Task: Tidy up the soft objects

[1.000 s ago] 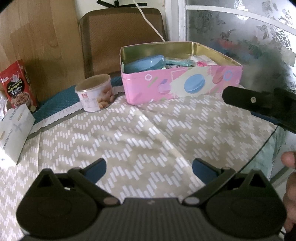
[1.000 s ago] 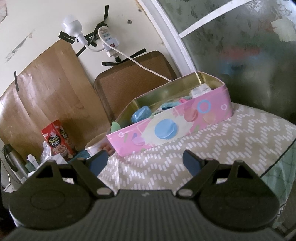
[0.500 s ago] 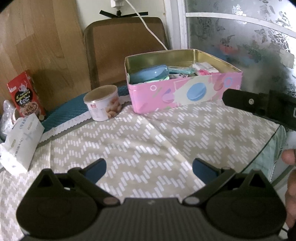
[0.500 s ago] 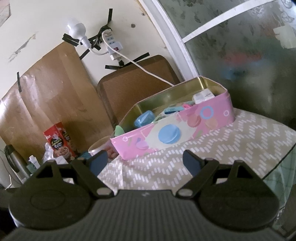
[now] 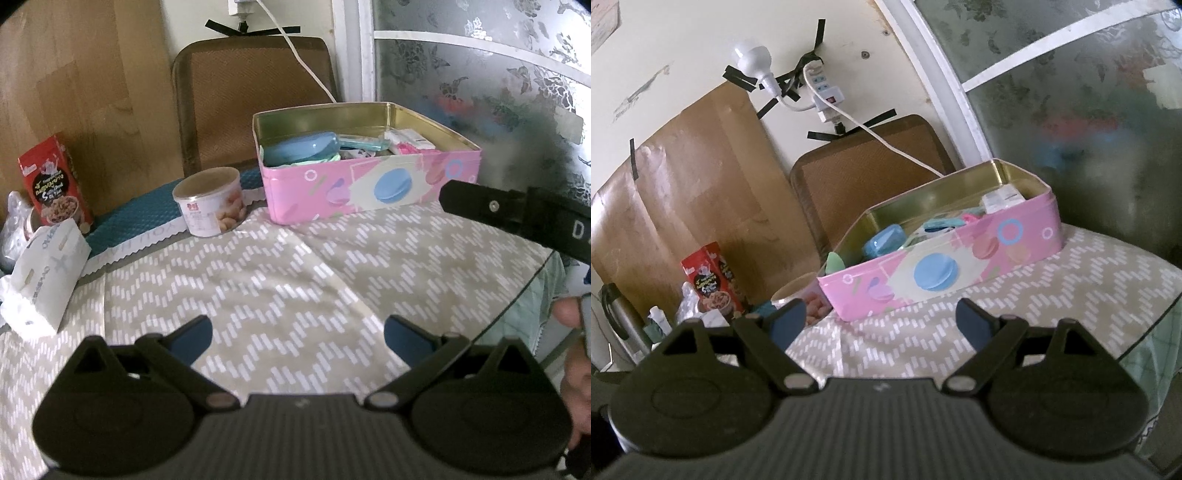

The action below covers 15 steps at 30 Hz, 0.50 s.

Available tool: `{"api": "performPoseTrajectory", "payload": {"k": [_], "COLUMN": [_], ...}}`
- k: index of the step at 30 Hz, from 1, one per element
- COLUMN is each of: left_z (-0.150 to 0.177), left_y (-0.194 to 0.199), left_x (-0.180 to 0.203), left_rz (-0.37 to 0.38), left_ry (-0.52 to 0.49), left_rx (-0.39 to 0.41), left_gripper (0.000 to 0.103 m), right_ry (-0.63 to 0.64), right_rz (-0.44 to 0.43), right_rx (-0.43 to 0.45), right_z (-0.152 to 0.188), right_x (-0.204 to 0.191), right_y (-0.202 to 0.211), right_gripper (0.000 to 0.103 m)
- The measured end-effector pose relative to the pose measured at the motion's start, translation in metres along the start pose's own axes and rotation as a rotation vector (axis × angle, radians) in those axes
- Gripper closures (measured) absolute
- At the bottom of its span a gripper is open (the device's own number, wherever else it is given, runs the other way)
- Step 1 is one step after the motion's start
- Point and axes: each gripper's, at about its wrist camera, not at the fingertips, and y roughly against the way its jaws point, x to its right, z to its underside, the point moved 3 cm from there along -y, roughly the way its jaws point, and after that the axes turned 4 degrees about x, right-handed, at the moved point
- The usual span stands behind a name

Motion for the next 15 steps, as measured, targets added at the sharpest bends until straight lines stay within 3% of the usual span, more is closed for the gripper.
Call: {"api": "performPoseTrajectory", "payload": {"k": [15], "left_z": [0.0028], "left_y": [0.0043], "left_x": [-0.0037], "left_rz": [0.003], "left_ry": [0.018], "left_rx": [0.003], "left_gripper": [0.0], "right_ry": [0.014], "right_rz": [-0.007], "right_rx": [-0.004], "right_z": [0.0025], "right_x": [-0.0042], "right_y": [0.0001], "right_gripper": [0.013]}}
